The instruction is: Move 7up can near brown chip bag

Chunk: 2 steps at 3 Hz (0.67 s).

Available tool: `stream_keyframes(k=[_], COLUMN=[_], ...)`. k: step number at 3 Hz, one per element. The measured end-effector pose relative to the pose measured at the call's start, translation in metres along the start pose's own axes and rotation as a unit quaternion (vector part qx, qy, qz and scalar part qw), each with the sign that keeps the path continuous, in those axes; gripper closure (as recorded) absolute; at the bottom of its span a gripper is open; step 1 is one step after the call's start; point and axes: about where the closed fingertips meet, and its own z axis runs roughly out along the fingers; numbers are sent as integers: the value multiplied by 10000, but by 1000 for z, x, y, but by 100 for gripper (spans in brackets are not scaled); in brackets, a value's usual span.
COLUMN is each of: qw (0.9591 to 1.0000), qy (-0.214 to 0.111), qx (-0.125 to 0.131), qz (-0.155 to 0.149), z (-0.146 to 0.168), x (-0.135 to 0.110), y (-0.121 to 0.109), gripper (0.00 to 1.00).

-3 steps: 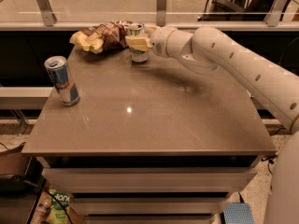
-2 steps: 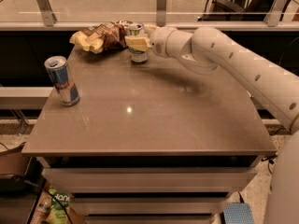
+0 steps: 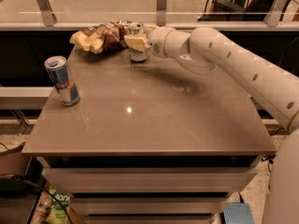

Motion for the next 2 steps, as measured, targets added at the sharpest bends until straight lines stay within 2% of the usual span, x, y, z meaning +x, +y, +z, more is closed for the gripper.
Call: stream_keyframes(k=[1, 2], qw=[10000, 10000], qy=[-2, -2], qx=[-19, -20], qz=[1, 1], z=[2, 2], x=[0, 0], y=[2, 2], gripper=[0, 0])
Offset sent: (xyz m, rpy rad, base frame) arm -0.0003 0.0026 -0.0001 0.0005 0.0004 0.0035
